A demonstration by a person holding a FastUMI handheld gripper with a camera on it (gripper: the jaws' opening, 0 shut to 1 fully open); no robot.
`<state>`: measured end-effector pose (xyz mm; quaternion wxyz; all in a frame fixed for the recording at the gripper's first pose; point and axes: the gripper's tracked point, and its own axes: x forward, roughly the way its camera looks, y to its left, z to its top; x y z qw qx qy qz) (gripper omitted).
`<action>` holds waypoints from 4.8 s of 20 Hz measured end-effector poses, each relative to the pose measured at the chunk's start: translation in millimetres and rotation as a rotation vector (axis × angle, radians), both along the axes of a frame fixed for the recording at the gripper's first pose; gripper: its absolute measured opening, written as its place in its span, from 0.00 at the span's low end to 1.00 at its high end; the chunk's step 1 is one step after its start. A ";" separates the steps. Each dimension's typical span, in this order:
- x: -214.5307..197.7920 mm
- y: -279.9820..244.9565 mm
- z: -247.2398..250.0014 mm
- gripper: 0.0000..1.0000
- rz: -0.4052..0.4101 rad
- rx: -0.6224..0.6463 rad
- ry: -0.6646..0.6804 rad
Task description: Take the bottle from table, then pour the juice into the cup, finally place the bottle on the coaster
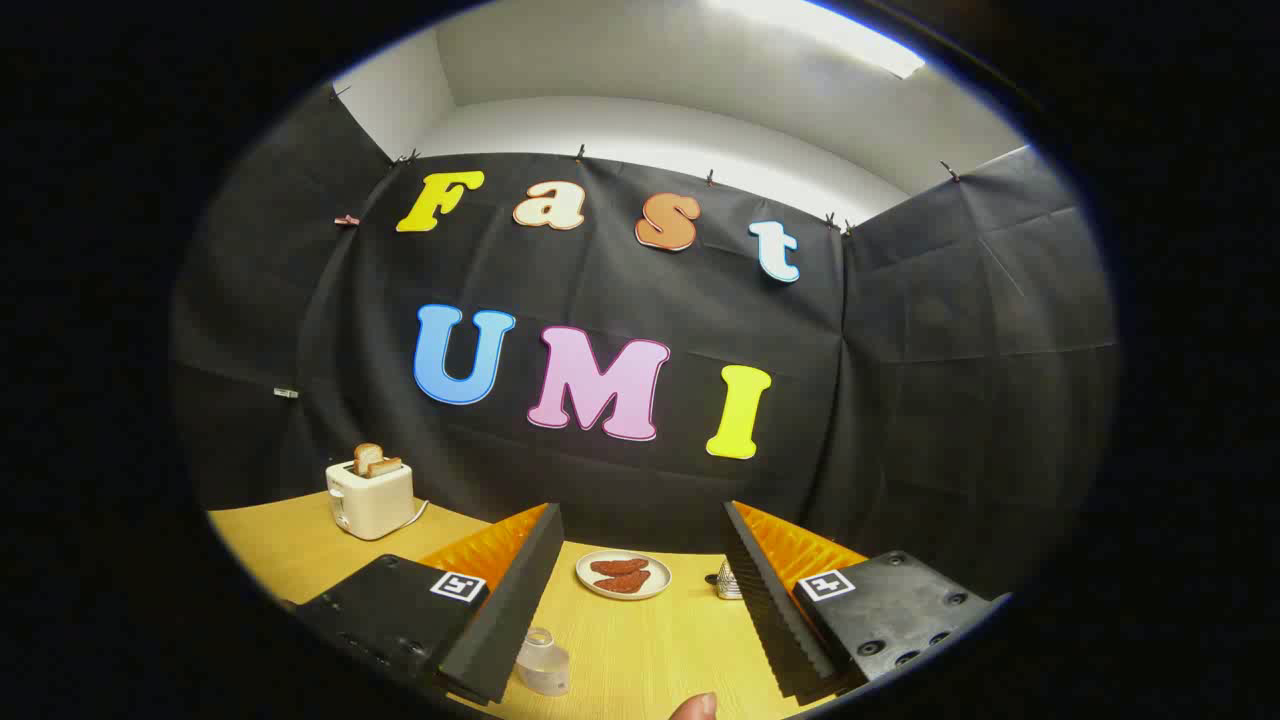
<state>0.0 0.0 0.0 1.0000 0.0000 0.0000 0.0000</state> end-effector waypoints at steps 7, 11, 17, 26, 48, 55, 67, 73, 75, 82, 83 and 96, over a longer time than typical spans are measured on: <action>-3.6 5.6 1.1 0.97 0.006 -0.001 -0.002; -6.8 5.9 6.8 0.97 0.006 0.005 -0.011; -10.2 11.8 6.3 0.97 0.032 -0.005 -0.013; -13.9 40.6 -10.5 0.97 0.130 0.045 -0.142; -0.9 101.2 -258.0 0.97 0.167 0.108 0.138; 18.5 103.0 -282.3 0.97 0.143 0.131 0.179; 42.9 103.8 -227.1 0.74 0.173 -0.049 0.211; 50.5 106.2 -183.3 0.72 0.188 -0.324 0.235; 49.5 115.2 -176.2 0.72 0.202 -0.415 0.231; 39.2 162.3 -181.0 0.72 0.273 -0.689 0.238; 39.0 169.2 -181.1 0.72 0.288 -0.731 0.232; 47.9 201.6 -219.4 0.72 0.377 -1.177 0.233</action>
